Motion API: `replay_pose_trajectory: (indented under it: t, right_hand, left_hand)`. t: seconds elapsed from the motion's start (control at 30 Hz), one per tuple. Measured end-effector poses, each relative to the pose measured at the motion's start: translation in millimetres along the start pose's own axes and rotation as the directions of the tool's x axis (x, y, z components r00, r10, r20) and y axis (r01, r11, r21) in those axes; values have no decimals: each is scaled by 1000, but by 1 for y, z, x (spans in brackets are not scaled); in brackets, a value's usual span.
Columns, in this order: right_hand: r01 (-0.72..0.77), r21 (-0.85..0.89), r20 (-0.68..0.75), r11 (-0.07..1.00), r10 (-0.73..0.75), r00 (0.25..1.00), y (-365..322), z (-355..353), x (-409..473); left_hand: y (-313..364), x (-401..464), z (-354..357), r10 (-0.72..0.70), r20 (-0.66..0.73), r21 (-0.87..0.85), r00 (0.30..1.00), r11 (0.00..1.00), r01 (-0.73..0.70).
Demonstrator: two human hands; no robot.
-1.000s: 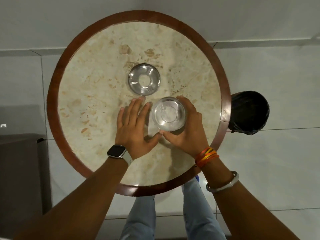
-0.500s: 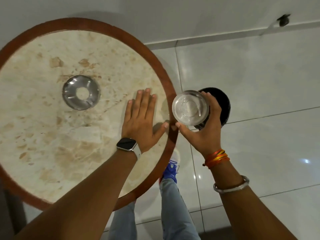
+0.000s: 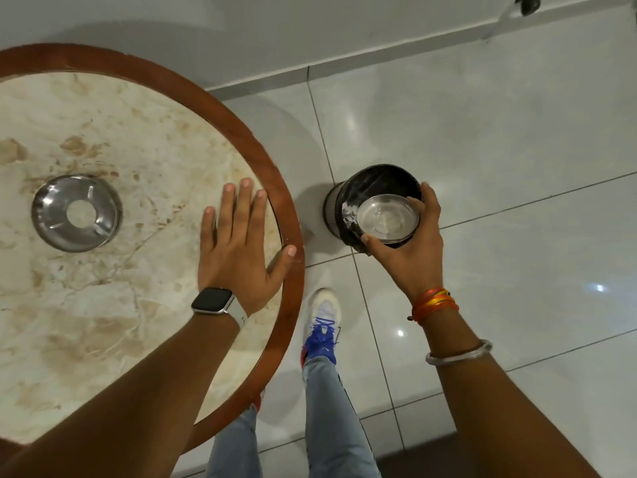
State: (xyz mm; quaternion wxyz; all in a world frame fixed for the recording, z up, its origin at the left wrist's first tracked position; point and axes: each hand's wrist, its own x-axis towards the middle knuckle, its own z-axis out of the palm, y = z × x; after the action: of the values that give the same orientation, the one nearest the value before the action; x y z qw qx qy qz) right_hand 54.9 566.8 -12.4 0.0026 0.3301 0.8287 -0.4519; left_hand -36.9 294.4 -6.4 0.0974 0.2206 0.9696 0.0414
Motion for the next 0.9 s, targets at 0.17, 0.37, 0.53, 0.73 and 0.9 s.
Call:
replay_pose_trajectory:
  t: [0.17, 0.37, 0.53, 0.73, 0.9]
  right_hand:
    - [-116, -31, 26, 993, 117, 993, 14, -1, 23]
    - [-150, -90, 62, 985, 156, 986, 22, 1, 44]
    - [-163, -185, 71, 969, 179, 981, 25, 4, 50]
    - [-149, -434, 178, 888, 247, 953, 18, 9, 63]
    - [-329, -474, 149, 816, 443, 884, 7, 15, 89]
  left_hand:
    - [0, -1, 1, -6, 4, 8, 1000, 1000, 6]
    - [-2, 0, 2, -7, 9, 25, 1000, 1000, 6]
    - [-2, -1, 3, 2, 7, 18, 1000, 1000, -2]
    - [-2, -1, 2, 5, 6, 0, 1000, 1000, -5]
    - [-2, -1, 1, 3, 10, 5, 1000, 1000, -3]
